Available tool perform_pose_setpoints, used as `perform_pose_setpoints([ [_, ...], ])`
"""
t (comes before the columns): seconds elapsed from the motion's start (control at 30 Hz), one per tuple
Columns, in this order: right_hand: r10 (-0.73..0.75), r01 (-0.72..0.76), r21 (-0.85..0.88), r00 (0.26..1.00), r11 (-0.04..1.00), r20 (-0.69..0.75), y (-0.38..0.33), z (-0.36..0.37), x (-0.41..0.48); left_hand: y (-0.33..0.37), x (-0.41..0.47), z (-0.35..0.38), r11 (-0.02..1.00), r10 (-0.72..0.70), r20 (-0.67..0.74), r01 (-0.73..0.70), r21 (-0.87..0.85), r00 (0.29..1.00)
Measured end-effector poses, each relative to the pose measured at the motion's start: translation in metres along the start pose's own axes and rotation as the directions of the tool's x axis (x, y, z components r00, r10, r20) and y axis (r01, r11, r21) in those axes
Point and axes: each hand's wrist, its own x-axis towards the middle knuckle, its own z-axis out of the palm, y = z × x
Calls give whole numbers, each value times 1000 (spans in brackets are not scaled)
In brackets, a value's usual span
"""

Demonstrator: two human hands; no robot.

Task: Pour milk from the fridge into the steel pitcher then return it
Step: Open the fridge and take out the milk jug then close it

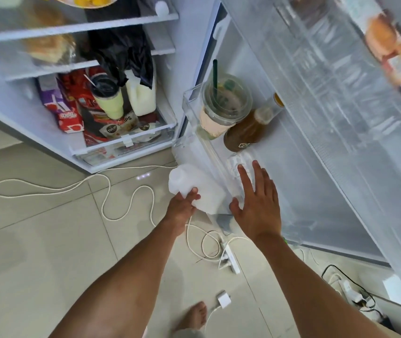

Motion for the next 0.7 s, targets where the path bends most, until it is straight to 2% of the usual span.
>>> perform_pose_setpoints([
  [0.17, -24, 24, -9, 1000, 1000, -7, 0, 0, -1, 17, -15, -13, 989, 65, -84, -53, 139, 994],
  [0.53, -56, 58, -23, 996, 998, 69, 0, -8, -3, 39, -76, -24, 888, 222, -127, -146, 435, 967],
  [0.63, -36, 36, 66, 999, 997, 2, -11, -23, -10, 48, -97, -21, 864, 293, -170, -184, 469, 941],
  [0.7, -57, 51, 177, 998, 983, 33, -19, -35, -19, 56, -115, -19, 834, 339, -206, -192, 517, 918],
])
